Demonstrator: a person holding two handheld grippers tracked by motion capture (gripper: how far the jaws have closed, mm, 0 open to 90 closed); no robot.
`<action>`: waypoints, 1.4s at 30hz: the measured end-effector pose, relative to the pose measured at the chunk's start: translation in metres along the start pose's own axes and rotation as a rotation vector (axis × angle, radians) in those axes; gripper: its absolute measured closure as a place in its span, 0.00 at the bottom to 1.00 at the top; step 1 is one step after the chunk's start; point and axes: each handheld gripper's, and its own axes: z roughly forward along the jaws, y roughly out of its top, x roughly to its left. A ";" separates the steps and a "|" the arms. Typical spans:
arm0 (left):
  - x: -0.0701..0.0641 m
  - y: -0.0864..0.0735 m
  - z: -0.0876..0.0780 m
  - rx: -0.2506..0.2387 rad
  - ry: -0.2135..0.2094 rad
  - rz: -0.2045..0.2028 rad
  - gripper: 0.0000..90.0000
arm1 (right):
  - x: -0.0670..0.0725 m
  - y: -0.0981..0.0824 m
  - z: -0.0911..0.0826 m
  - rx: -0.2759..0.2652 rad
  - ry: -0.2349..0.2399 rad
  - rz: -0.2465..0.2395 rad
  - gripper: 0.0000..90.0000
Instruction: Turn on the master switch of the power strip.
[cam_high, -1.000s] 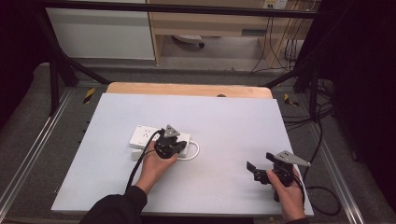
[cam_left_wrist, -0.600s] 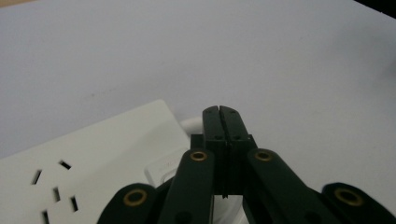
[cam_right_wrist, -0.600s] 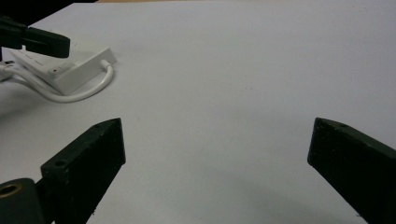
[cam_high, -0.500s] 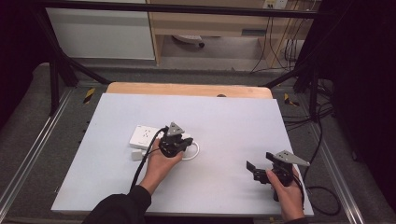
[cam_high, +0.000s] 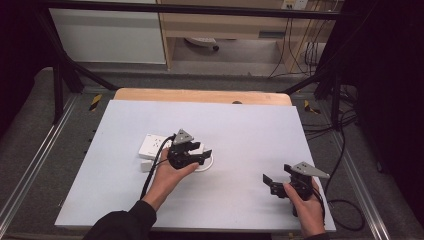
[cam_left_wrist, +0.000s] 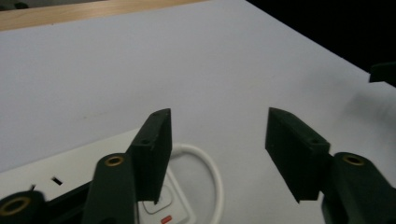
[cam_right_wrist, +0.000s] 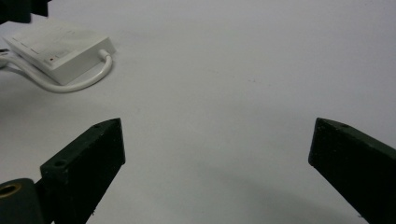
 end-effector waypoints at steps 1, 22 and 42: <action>0.000 0.000 0.000 0.000 0.000 0.000 0.41 | 0.000 0.000 0.001 0.003 -0.004 -0.003 0.05; 0.039 0.001 -0.039 -0.046 0.084 -0.045 0.11 | 0.004 0.000 0.004 0.013 0.019 -0.027 0.04; 0.052 0.004 -0.094 -0.095 0.095 -0.040 0.08 | 0.005 0.001 0.006 0.022 0.019 -0.027 0.04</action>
